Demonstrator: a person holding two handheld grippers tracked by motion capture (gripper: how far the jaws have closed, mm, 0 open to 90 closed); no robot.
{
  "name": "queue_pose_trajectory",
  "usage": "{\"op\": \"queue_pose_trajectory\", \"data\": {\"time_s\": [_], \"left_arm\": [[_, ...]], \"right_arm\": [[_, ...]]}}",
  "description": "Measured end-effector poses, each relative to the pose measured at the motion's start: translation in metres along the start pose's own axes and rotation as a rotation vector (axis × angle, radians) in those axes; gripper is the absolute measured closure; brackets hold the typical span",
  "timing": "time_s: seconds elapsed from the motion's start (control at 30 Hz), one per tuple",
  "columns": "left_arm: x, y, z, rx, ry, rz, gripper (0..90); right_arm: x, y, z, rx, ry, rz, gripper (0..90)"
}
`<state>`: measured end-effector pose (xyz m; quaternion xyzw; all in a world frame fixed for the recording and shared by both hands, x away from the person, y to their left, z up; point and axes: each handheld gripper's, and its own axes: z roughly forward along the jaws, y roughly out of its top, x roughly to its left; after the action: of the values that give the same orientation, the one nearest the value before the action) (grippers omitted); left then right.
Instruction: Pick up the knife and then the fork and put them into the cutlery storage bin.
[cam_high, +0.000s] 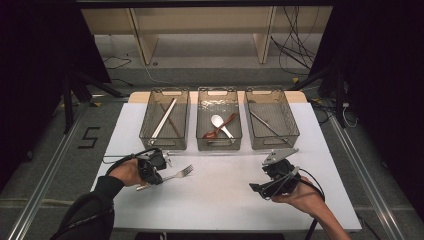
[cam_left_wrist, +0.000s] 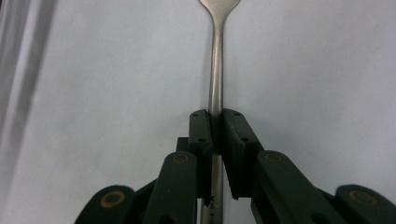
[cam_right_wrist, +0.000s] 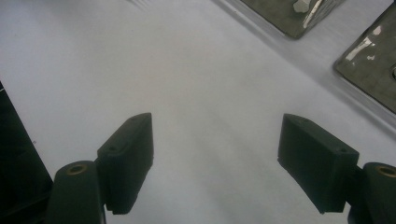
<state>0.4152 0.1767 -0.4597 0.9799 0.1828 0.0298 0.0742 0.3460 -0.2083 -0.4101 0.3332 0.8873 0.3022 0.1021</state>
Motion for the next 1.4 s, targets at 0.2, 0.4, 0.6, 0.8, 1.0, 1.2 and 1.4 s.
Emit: {"op": "queue_pose_trajectory", "data": {"time_s": [0.2, 0.4, 0.6, 0.8, 1.0, 1.2, 1.4], "left_arm": [[-0.001, -0.001, -0.002, -0.055, -0.033, -0.014, 82.3], [-0.009, 0.009, -0.009, -0.075, -0.029, -0.005, 82.4], [-0.014, 0.014, -0.014, -0.101, -0.033, -0.012, 82.5], [-0.019, 0.018, -0.018, -0.127, -0.058, -0.023, 82.5], [-0.031, 0.028, -0.028, -0.172, -0.085, -0.009, 82.4], [-0.051, 0.045, -0.037, -0.184, -0.097, 0.066, 82.4], [-0.076, 0.063, -0.043, -0.177, -0.112, 0.156, 82.4]], "right_arm": [[0.001, 0.001, 0.000, 0.002, 0.000, -0.002, 27.6], [0.003, 0.000, 0.002, 0.010, 0.010, -0.010, 27.7], [0.003, 0.000, 0.004, 0.013, 0.012, -0.010, 27.7], [0.004, 0.000, 0.003, 0.013, 0.012, -0.011, 27.8], [0.007, 0.003, 0.002, -0.005, 0.012, -0.021, 28.0], [0.021, 0.015, 0.003, -0.038, 0.035, -0.087, 28.0], [0.042, 0.031, 0.007, -0.061, 0.094, -0.177, 28.0]]}}
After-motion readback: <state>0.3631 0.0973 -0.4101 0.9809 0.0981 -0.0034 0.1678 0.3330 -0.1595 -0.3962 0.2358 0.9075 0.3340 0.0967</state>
